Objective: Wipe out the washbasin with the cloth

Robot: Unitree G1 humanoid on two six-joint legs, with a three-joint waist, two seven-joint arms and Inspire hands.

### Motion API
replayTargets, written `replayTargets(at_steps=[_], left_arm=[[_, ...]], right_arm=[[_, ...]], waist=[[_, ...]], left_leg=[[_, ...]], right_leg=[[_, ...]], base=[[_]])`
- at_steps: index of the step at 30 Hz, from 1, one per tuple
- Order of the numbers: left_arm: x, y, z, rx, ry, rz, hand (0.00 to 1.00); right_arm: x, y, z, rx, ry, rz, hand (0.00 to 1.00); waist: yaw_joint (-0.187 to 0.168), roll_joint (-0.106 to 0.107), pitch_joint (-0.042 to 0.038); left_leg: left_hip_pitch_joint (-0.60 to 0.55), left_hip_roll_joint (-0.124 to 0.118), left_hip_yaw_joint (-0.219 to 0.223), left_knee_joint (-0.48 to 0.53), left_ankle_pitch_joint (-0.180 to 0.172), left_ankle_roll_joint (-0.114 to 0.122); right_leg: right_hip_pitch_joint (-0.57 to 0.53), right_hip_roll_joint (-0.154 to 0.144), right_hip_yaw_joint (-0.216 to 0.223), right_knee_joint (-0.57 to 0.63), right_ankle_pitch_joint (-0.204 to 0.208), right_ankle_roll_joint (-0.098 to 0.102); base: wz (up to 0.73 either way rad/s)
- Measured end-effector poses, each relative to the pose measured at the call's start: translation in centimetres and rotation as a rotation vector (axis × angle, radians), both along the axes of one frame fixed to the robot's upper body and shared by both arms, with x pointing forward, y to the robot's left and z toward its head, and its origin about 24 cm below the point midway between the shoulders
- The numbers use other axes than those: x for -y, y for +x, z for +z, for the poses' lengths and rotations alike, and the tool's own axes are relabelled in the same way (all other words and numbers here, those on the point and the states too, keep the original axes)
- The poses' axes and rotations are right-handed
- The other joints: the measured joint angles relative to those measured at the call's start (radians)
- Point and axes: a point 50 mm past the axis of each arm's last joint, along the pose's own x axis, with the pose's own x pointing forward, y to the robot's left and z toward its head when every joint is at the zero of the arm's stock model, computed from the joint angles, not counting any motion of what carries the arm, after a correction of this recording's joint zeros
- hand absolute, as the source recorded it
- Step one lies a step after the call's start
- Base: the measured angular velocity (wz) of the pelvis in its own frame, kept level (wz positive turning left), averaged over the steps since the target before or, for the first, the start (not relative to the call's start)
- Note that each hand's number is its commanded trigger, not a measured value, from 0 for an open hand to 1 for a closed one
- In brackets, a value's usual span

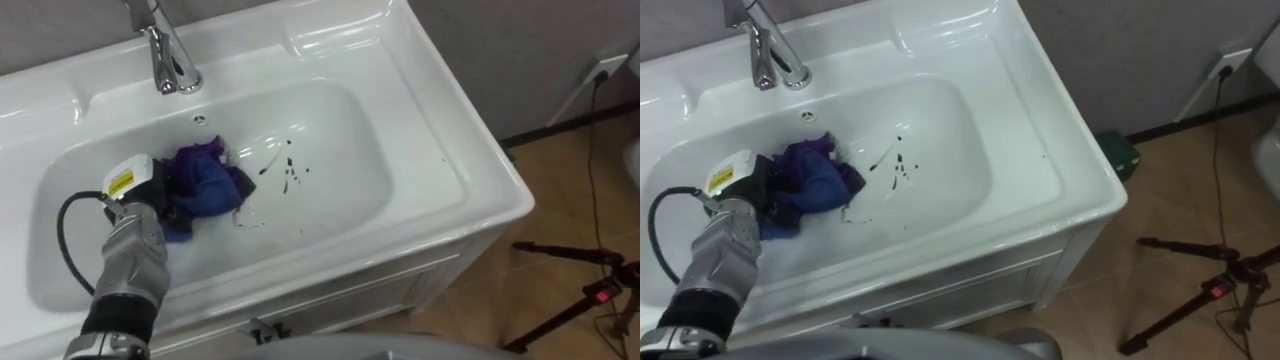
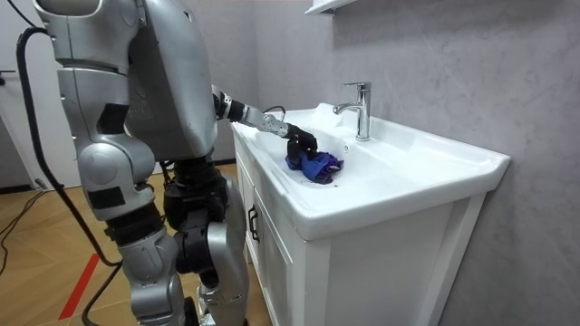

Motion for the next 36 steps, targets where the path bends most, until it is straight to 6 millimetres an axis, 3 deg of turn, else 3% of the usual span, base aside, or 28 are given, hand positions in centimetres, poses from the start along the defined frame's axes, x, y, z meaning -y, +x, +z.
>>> replayTargets(at_steps=[7, 10, 20, 26, 28, 31, 36], left_arm=[[0.0, 0.1, 0.1, -0.015, -0.007, 0.005, 1.0], [0.6, 0.2, 0.0, -0.027, 0.001, -0.015, 1.0], [1.3, 0.6, 0.3, -0.042, 0.022, -0.038, 1.0], [3.1, 1.6, 1.4, -0.033, -0.008, -0.124, 1.0], [4.8, 2.4, 2.2, -0.005, -0.013, -0.202, 1.0], [5.4, 3.1, 2.9, 0.021, -0.013, -0.231, 1.0], [6.8, 3.5, 3.5, 0.04, 0.007, -0.287, 1.0]], right_arm=[[-0.4, 0.2, -0.1, 0.004, 0.01, 0.0, 0.0], [-0.4, 0.2, -0.1, 0.004, 0.011, -0.005, 0.0], [-1.3, -1.0, -0.4, -0.04, 0.033, -0.048, 0.0], [-1.5, -1.4, -0.5, -0.053, 0.048, -0.072, 0.0], [-1.5, -1.3, -0.5, -0.041, 0.048, -0.076, 0.0], [-1.4, -1.2, -0.5, -0.033, 0.05, -0.064, 0.0], [-1.6, -0.9, -0.5, -0.038, 0.064, -0.013, 0.0]], waist=[[-0.039, -0.001, 0.0011], [-0.047, -0.005, 0.0035], [-0.102, -0.01, 0.0066], [-0.16, -0.011, 0.0077], [-0.19, -0.004, 0.0144], [-0.195, 0.003, 0.0187], [-0.199, 0.008, 0.0191]], left_leg=[[0.0, -0.001, 0.014, 0.0, 0.0, 0.0], [0.012, 0.003, 0.063, 0.0, 0.0, 0.0], [0.02, 0.01, 0.136, -0.008, 0.0, 0.0], [0.02, 0.01, 0.168, -0.01, -0.002, 0.002], [0.021, 0.018, 0.168, -0.014, -0.023, 0.023], [0.017, 0.021, 0.194, -0.029, -0.032, 0.027], [0.003, 0.016, 0.194, -0.022, -0.034, 0.035]], right_leg=[[-0.011, -0.001, 0.018, 0.011, -0.003, 0.001], [-0.014, 0.003, 0.048, 0.02, -0.006, 0.001], [-0.031, 0.012, 0.104, 0.017, 0.009, 0.008], [-0.045, 0.014, 0.133, 0.017, 0.02, 0.016], [-0.047, 0.025, 0.137, 0.017, 0.022, 0.017], [-0.066, 0.032, 0.163, 0.017, 0.035, 0.022], [-0.078, 0.027, 0.161, 0.014, 0.043, 0.031]], base=[[-0.06], [-0.2], [-0.18], [-0.14], [-0.09], [-0.25], [0.0]])
